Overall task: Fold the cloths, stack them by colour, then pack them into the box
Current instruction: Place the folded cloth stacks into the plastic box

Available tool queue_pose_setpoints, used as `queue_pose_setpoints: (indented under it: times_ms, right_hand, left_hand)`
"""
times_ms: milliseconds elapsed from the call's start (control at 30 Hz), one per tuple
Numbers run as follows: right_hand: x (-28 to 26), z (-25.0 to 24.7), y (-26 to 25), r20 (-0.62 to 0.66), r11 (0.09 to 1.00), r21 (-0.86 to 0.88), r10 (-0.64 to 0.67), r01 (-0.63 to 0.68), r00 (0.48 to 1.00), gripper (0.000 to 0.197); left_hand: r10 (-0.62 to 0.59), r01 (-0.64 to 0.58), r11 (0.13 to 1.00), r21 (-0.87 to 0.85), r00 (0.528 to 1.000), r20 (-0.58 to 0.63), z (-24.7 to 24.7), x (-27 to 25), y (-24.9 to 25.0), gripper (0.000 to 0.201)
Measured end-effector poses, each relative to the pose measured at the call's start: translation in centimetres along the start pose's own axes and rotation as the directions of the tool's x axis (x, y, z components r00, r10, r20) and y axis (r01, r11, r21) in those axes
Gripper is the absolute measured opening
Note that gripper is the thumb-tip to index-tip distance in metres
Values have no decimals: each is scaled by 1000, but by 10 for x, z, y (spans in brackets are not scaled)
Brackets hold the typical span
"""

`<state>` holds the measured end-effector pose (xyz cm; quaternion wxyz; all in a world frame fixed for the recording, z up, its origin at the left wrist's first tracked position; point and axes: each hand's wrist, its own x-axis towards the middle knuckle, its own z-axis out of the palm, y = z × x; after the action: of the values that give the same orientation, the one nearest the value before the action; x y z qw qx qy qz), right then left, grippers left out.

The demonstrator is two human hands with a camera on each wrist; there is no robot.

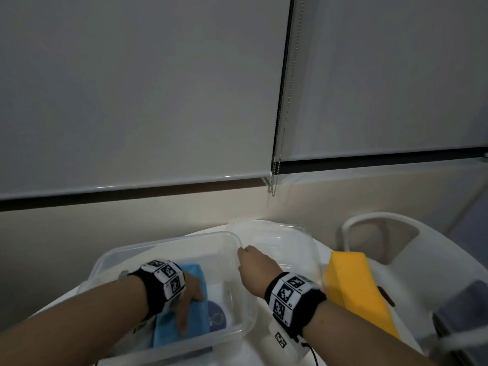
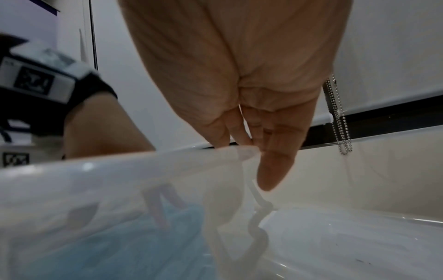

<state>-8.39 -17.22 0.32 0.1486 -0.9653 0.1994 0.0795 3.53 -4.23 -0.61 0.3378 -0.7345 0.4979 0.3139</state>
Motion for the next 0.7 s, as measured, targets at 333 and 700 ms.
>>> queue_pose_setpoints:
  times_ms: [333,700]
  right_hand:
    - [-15,3,8,-75,988,150,54,-43,996,35]
    - [-42,4,47,-93,969,245,69,-44,993,41]
  left_hand:
    - [-96,-25,949,-314,927,-363,-45,-34,48,68]
    - [-39,-163,803,-573,945,-325,-47,-31,111,62]
